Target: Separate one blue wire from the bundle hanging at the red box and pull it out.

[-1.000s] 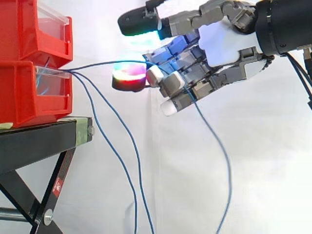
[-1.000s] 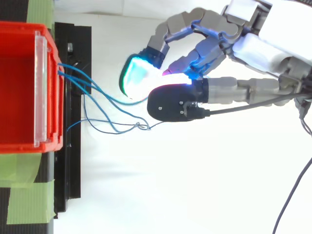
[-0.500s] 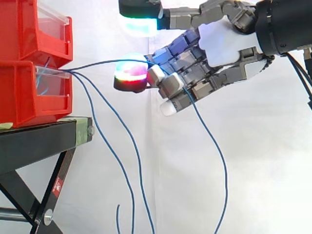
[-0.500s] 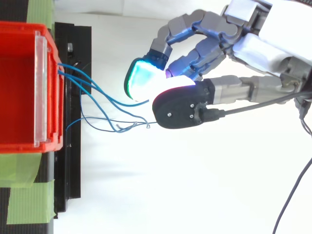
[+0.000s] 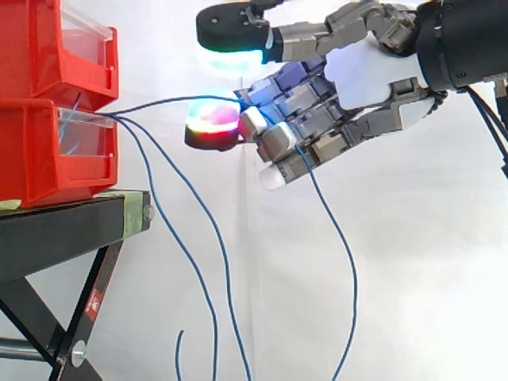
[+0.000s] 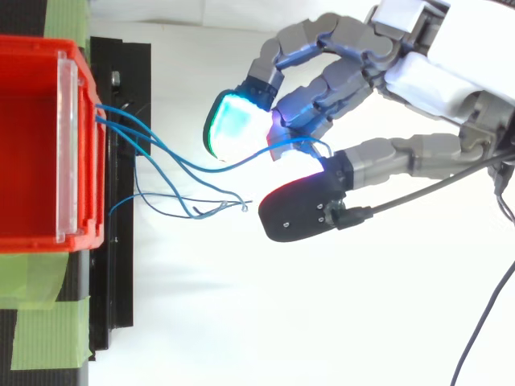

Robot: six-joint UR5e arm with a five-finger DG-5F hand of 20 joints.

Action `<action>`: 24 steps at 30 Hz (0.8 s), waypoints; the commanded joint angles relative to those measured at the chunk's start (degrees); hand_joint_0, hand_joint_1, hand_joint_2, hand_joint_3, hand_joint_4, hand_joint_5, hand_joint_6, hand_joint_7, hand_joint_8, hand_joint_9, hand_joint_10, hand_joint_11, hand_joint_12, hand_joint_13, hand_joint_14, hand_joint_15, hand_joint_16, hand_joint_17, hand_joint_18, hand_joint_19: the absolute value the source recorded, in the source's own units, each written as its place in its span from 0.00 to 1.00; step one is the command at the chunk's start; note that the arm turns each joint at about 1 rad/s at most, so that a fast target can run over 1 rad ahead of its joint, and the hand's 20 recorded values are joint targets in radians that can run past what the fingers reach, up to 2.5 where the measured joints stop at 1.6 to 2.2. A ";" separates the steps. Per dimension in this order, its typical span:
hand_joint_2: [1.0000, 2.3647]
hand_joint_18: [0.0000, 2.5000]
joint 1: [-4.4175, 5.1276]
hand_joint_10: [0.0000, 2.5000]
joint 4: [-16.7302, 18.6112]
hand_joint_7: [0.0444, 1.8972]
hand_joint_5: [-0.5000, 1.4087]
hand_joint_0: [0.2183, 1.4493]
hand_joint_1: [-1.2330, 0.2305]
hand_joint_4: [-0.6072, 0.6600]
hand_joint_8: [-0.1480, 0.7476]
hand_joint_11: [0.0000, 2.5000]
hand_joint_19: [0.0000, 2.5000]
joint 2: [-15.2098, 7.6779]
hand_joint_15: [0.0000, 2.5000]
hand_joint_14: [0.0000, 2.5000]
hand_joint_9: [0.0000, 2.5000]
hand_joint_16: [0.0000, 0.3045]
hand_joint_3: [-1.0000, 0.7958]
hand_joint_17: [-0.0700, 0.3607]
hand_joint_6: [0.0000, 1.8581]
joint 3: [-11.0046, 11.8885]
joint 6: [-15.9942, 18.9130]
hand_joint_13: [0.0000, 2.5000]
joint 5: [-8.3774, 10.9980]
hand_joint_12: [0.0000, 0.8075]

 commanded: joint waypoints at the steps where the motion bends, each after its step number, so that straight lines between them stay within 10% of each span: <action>1: 0.00 0.30 -0.03 0.00 0.00 0.43 0.13 0.27 0.20 0.65 0.51 0.55 0.20 -0.08 0.60 0.01 0.32 0.18 0.29 0.45 0.47 0.01 0.00 0.40 0.00 0.47; 24: 0.01 0.30 -0.12 0.01 -0.09 0.42 0.13 0.37 0.20 0.60 0.49 0.54 0.19 -0.08 0.59 0.01 0.32 0.17 0.38 0.43 0.47 0.01 0.00 0.40 0.00 0.46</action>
